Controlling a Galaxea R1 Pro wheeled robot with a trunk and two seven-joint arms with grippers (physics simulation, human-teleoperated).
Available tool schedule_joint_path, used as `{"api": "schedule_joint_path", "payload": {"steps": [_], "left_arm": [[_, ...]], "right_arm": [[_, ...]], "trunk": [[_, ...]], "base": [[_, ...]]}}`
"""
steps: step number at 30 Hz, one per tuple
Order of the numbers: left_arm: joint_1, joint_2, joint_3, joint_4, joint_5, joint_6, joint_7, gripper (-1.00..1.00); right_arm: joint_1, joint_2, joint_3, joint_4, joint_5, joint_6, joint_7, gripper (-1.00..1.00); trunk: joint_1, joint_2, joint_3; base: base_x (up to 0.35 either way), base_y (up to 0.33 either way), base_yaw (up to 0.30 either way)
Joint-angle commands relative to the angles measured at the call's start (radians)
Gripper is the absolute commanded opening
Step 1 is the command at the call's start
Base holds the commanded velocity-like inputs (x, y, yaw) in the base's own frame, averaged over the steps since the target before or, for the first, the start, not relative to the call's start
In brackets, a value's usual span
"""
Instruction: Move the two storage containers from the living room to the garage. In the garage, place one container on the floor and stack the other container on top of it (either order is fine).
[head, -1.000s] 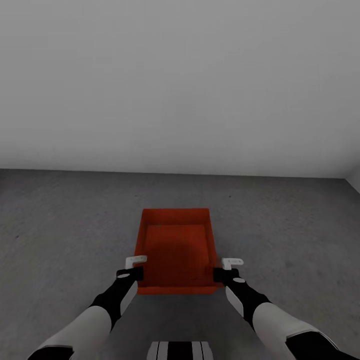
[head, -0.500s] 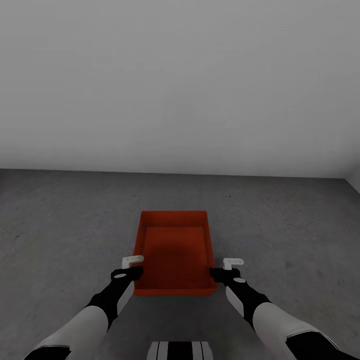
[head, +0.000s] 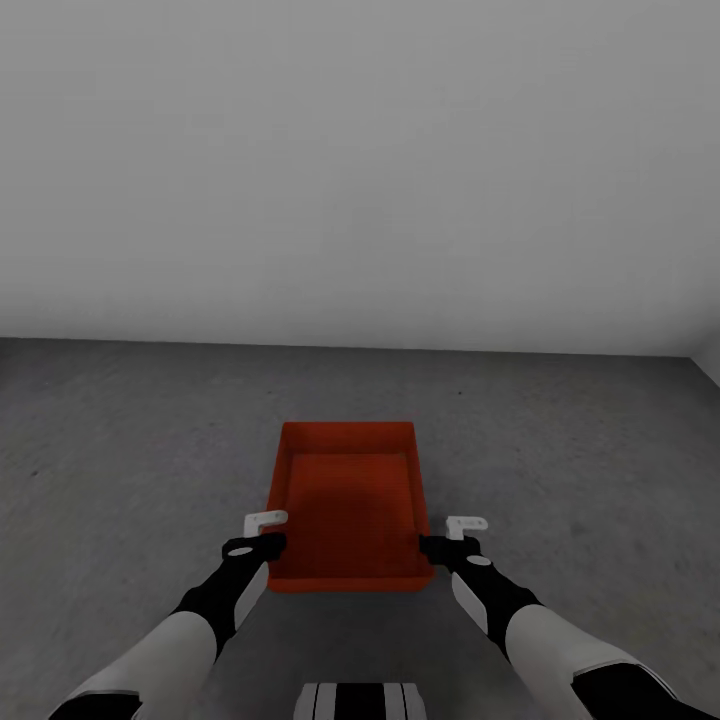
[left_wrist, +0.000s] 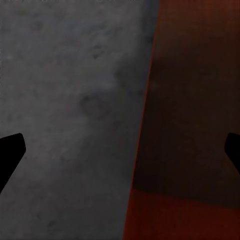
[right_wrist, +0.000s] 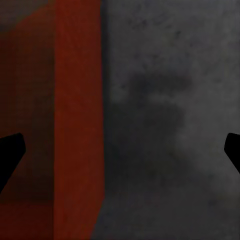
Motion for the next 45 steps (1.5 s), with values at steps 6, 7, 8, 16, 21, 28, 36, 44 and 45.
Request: {"api": "schedule_joint_path", "payload": {"steps": [6, 7, 8, 16, 21, 28, 36, 44, 45], "left_arm": [[0.000, -0.001, 0.001, -0.004, 0.006, 0.005, 0.003, 1.00], [0.000, -0.001, 0.001, -0.004, 0.006, 0.005, 0.003, 1.00], [0.000, -0.001, 0.001, -0.004, 0.006, 0.005, 0.003, 1.00], [0.000, -0.001, 0.001, -0.004, 0.006, 0.005, 0.003, 1.00], [0.000, -0.001, 0.001, -0.003, 0.006, 0.005, 0.003, 1.00], [0.000, -0.001, 0.003, -0.002, 0.007, 0.005, 0.003, 1.00], [0.000, -0.001, 0.004, -0.002, 0.007, 0.005, 0.003, 1.00], [0.000, -0.001, 0.004, -0.002, 0.007, 0.005, 0.003, 1.00], [0.000, -0.001, 0.004, -0.002, 0.007, 0.005, 0.003, 1.00]], "right_arm": [[-0.001, 0.000, 0.009, 0.001, -0.010, -0.003, -0.005, 1.00], [-0.001, 0.000, 0.009, 0.001, -0.010, -0.003, -0.005, 1.00], [-0.001, 0.000, 0.009, 0.001, -0.010, -0.003, -0.005, 1.00], [-0.001, 0.000, 0.009, 0.001, -0.010, -0.004, -0.005, 1.00], [-0.001, 0.000, 0.009, 0.001, -0.010, -0.004, -0.005, 1.00], [-0.001, 0.000, 0.009, 0.001, -0.010, -0.004, -0.005, 1.00], [-0.001, 0.000, 0.009, 0.000, -0.010, -0.003, -0.005, 1.00], [-0.001, 0.000, 0.009, 0.001, -0.010, -0.003, -0.005, 1.00], [-0.001, 0.000, 0.009, 0.000, -0.010, -0.003, -0.005, 1.00]], "trunk": [[0.000, 0.000, -0.001], [0.000, 0.000, -0.001], [0.000, 0.000, -0.001], [0.000, 0.000, -0.001], [-0.004, 0.007, 0.002], [-0.031, 0.056, 0.024], [-0.062, 0.112, 0.049], [-0.092, 0.168, 0.075], [-0.096, 0.175, 0.078]], "base": [[0.000, 0.000, 0.000], [0.000, 0.000, 0.000], [0.000, 0.000, 0.000], [0.000, 0.000, 0.000], [0.000, 0.000, 0.000], [0.000, 0.000, 0.000], [0.000, 0.000, 0.000], [0.000, 0.000, 0.000], [0.000, 0.000, 0.000]]}}
